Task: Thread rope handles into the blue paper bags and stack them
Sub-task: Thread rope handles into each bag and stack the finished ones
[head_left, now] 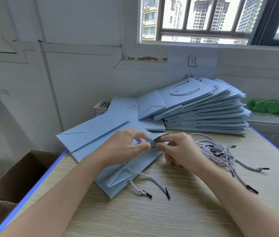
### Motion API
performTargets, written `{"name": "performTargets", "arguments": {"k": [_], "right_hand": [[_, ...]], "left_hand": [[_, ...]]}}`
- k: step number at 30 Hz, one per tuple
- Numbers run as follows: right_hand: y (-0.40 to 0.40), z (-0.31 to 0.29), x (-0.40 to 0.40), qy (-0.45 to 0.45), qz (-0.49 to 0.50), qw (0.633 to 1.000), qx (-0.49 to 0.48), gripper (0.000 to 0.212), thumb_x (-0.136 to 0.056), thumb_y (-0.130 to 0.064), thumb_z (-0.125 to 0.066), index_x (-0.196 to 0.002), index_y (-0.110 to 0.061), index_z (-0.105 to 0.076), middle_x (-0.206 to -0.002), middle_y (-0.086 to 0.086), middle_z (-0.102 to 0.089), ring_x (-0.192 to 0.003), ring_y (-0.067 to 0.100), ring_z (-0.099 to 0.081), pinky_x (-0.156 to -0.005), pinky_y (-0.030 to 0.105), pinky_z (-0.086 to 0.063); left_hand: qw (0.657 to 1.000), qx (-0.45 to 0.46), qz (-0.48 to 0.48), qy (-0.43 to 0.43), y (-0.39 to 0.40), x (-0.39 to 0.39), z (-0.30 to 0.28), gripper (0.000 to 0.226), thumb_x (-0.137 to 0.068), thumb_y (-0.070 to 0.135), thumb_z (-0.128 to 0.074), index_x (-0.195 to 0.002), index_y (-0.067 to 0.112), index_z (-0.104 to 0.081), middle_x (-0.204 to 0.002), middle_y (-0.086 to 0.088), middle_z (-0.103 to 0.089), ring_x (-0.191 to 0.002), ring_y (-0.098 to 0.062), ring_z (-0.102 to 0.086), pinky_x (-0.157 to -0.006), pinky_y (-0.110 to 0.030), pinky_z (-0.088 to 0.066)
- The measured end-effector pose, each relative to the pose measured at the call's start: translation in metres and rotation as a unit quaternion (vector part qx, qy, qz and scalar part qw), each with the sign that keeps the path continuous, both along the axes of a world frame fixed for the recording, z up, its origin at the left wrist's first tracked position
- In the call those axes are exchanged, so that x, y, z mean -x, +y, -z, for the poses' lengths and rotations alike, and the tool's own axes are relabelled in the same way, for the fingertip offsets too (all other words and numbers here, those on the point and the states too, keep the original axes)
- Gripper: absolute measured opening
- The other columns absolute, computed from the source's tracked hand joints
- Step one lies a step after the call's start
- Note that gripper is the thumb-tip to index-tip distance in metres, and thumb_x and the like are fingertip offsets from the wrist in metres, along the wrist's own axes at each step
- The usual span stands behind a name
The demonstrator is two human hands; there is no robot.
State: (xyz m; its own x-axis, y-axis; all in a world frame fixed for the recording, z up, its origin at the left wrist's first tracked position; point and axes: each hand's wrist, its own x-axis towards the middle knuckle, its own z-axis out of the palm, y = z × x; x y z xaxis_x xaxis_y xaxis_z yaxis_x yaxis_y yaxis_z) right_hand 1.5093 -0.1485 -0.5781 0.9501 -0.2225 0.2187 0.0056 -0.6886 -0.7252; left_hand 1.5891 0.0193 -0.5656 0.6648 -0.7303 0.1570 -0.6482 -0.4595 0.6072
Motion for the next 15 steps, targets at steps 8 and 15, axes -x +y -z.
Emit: {"name": "performTargets", "arguments": {"k": [8, 15], "right_hand": [[0.004, 0.000, -0.005, 0.007, 0.030, 0.998, -0.054, 0.023, -0.082, -0.013, -0.062, -0.060, -0.017, -0.055, -0.043, -0.001, -0.053, -0.033, 0.006, -0.038, -0.040, 0.016, -0.030], [-0.028, -0.027, 0.010, 0.034, 0.091, 0.995, 0.028, 0.023, -0.078, -0.013, -0.056, -0.056, -0.008, -0.053, -0.044, 0.001, -0.053, -0.038, 0.012, -0.043, -0.045, 0.020, -0.034]], "left_hand": [[1.000, -0.001, -0.017, -0.017, -0.001, 0.000, 0.002, 0.025, -0.090, 0.041, -0.058, -0.112, 0.029, -0.059, -0.112, 0.008, -0.060, -0.108, -0.008, -0.050, -0.091, -0.026, -0.038], [0.997, -0.013, -0.050, -0.056, -0.001, -0.007, 0.008, 0.029, -0.086, 0.047, -0.060, -0.109, 0.029, -0.057, -0.112, 0.006, -0.056, -0.108, -0.011, -0.049, -0.087, -0.025, -0.036]]}}
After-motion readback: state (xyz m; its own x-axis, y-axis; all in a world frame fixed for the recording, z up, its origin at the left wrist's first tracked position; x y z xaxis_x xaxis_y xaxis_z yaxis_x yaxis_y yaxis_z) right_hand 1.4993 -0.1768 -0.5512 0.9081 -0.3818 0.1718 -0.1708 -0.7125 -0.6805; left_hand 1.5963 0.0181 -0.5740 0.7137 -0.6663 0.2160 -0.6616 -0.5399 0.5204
